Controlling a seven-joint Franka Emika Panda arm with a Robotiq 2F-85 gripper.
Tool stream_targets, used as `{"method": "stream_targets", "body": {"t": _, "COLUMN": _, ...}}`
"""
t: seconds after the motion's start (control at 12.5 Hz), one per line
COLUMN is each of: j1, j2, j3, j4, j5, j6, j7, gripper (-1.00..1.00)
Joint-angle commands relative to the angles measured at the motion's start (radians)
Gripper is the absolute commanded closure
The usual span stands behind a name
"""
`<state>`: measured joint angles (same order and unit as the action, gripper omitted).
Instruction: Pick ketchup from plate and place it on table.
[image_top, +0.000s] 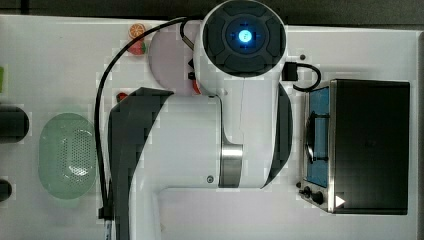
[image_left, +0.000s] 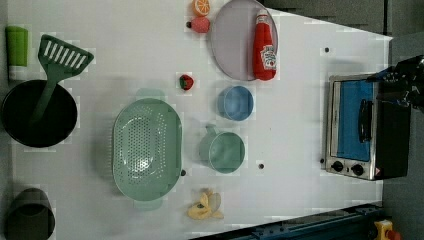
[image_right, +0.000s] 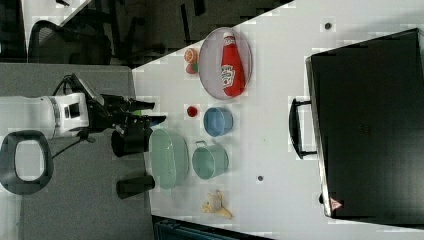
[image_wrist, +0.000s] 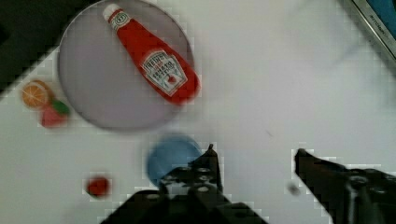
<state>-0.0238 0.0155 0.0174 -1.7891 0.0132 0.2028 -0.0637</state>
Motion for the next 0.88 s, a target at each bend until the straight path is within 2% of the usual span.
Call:
{"method": "stream_targets", "body": {"t": 0.08, "j1": -0.105, "j2": -0.283, "j3": 0.042, "j4": -0.104, "j5": 0.018, "j6": -0.204, "j7": 0.033, "gripper": -0.58}}
{"method": "stream_targets", "body": {"t": 0.24, "j1": -0.104, "j2": -0.266, "j3": 0.045, "j4": -0.104, "j5": 0.018, "j6": -0.193, "j7": 0.030, "gripper": -0.99}}
{"method": "stream_targets", "body": {"t": 0.88, "j1": -0.091, "j2": 0.002, "j3": 0.098, "j4": -0.100, "j5": 0.018, "j6": 0.031, "j7": -0.057, "gripper": -1.00}}
